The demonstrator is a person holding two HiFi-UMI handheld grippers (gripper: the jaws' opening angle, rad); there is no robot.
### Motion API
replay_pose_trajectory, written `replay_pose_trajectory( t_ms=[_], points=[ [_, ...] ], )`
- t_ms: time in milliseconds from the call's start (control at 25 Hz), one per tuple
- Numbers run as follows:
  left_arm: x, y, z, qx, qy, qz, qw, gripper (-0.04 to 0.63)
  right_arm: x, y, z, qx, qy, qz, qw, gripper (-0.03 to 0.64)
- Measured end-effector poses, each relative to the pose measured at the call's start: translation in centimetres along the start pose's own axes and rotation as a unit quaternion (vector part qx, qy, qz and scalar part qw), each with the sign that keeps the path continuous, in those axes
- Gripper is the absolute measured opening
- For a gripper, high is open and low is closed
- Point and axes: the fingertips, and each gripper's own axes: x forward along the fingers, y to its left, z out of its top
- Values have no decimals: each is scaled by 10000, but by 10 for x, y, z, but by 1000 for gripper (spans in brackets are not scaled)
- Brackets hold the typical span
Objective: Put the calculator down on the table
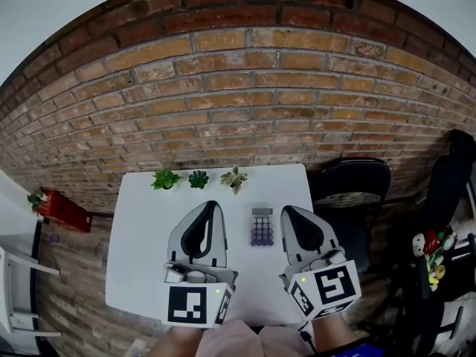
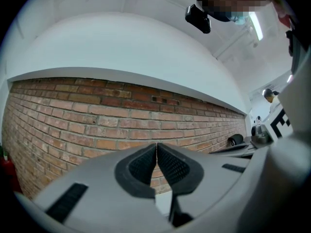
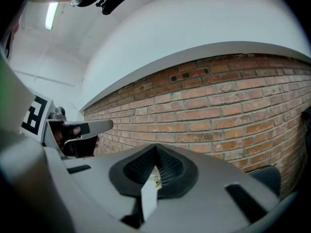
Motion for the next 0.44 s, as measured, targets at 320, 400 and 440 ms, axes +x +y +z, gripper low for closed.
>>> replay_pose_trajectory(
  t_ms=[320,400,440],
  points=[
    [3,1,-5,-6,85,-46,10000,14,3,0,-3,53,62,19,10000,-3],
    [4,1,-6,-5,99,-43,9999,14,4,-1,-4,59,73,20,10000,-3],
    [5,1,-7,-4,106,-43,9999,14,5,-1,-4,61,78,20,9999,-3]
  ],
)
